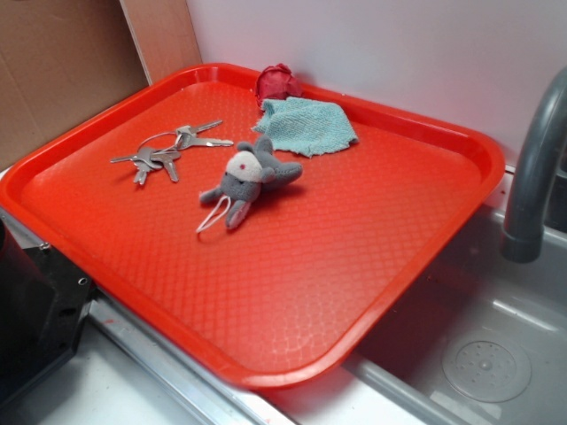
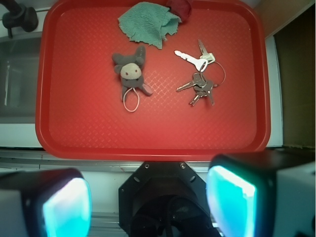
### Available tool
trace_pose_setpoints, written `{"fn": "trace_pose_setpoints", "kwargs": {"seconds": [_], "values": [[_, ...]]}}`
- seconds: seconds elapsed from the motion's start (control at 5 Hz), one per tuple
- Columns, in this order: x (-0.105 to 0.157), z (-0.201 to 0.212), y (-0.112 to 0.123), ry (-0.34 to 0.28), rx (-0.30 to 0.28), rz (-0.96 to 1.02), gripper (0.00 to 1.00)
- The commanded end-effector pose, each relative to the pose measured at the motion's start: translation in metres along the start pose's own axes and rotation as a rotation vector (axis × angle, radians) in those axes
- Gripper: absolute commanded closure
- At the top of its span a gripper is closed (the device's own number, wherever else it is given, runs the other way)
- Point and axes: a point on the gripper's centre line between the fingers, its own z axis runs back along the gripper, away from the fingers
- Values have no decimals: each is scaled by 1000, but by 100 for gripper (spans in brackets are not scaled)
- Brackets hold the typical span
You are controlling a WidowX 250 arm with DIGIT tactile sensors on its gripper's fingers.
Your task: Grab the gray animal.
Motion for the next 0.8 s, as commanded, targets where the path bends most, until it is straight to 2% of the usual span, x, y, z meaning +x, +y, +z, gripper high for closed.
{"fn": "trace_pose_setpoints", "kwargs": {"seconds": [0.0,0.4,0.6], "values": [[0,0,0,0,0,0,0],[37,-72,-5,-16,50,-26,0],[58,-103,-7,-39,-6,-31,0]]}}
